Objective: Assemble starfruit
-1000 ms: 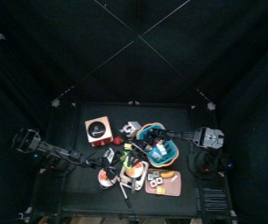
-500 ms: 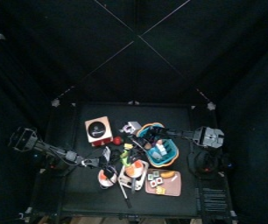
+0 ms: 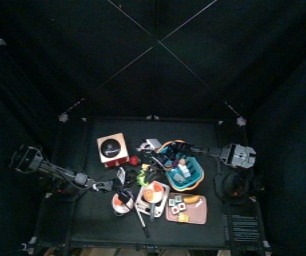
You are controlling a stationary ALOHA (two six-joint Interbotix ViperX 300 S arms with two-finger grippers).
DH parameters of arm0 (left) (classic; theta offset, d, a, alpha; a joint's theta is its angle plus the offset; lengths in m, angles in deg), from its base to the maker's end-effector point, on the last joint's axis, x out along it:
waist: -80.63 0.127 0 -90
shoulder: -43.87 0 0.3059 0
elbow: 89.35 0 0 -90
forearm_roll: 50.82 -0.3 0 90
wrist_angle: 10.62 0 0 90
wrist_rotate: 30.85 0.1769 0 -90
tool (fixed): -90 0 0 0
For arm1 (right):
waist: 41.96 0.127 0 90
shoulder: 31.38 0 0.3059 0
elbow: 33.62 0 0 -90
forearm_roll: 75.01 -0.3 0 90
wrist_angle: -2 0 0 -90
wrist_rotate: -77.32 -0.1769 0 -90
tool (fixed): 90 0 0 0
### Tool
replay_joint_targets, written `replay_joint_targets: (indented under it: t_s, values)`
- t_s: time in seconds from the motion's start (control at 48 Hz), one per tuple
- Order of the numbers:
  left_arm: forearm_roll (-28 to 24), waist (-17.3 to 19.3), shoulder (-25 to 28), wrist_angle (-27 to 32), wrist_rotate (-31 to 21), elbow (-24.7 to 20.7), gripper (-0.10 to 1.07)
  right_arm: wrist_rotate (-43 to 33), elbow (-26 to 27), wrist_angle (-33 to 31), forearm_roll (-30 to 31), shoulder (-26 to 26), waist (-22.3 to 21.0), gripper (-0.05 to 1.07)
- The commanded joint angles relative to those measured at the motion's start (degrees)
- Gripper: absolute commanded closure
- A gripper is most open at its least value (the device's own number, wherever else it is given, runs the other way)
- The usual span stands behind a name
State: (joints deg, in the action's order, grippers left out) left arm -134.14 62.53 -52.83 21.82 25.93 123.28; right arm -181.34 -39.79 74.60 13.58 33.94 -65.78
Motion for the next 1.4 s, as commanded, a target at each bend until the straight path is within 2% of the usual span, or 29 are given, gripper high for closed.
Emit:
replay_joint_targets:
  t_s: [0.0, 0.312, 0.458, 0.812, 1.104, 1.25, 1.375]
  values:
    - [-0.4, -0.1, -0.6, 0.2, -0.3, -0.7, 0.3, 0.2, 1.2, 0.4, -0.2, 1.1, -0.4, 0.49]
    - [-0.4, -0.4, -0.6, 0.2, -0.3, -0.9, 0.3, 0.4, 1.8, 0.4, -0.1, 1.0, -1.4, 0.49]
    - [-2.0, -0.4, -0.6, 0.2, -0.4, -1.0, 0.3, 0.4, 2.7, 0.4, -0.1, 0.3, -1.6, 0.48]
    - [-6.6, -2.5, -1.4, 1.0, -4.3, -1.0, 0.3, 0.4, 3.2, 0.4, 0.0, -0.9, -2.8, 0.48]
    - [-6.9, -2.5, -1.9, 1.0, -7.7, -0.1, 0.28, 0.4, 3.3, 0.4, 0.3, -1.1, -2.9, 0.48]
    - [-7.0, -2.5, -2.6, 1.0, -10.6, 0.1, 0.2, 0.5, 3.3, 0.4, 1.2, -0.9, -2.8, 0.49]
    - [-7.1, -2.0, -2.8, 1.0, -11.1, 0.8, 0.1, 0.5, 3.3, 0.4, 1.8, -0.7, -2.7, 0.49]
